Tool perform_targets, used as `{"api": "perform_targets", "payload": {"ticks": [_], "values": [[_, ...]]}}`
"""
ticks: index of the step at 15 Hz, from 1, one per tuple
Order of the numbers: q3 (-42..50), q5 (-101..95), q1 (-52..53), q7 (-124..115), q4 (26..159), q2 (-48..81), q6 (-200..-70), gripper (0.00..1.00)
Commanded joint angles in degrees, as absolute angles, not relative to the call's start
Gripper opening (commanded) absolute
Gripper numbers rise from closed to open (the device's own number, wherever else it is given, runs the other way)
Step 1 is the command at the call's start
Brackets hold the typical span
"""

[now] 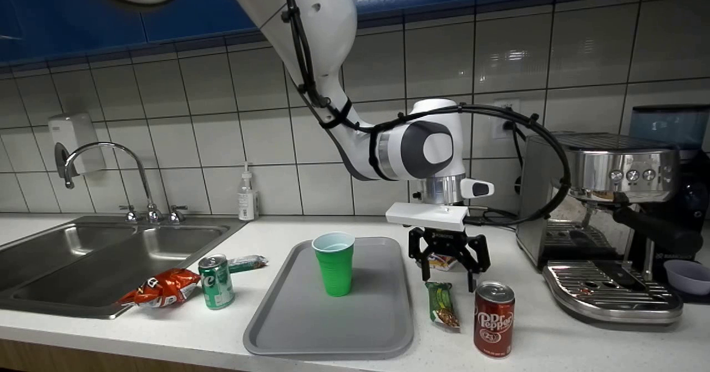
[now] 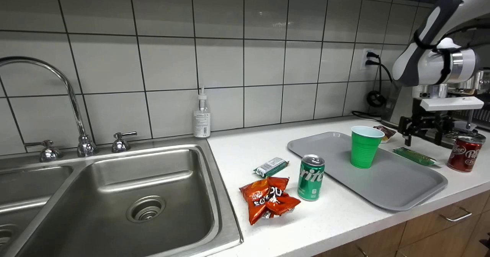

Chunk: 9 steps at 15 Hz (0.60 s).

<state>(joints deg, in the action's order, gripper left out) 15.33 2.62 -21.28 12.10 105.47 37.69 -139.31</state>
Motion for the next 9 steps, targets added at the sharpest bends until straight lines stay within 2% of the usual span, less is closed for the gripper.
{"api": "perform_targets", "payload": {"ticks": [1, 9], "values": [[13.92, 0.74, -22.81, 13.62, 104.12, 38.84, -139.97, 1.0], [13.76, -0.79, -22.5, 13.59, 104.25, 40.24, -140.98, 1.0]]}}
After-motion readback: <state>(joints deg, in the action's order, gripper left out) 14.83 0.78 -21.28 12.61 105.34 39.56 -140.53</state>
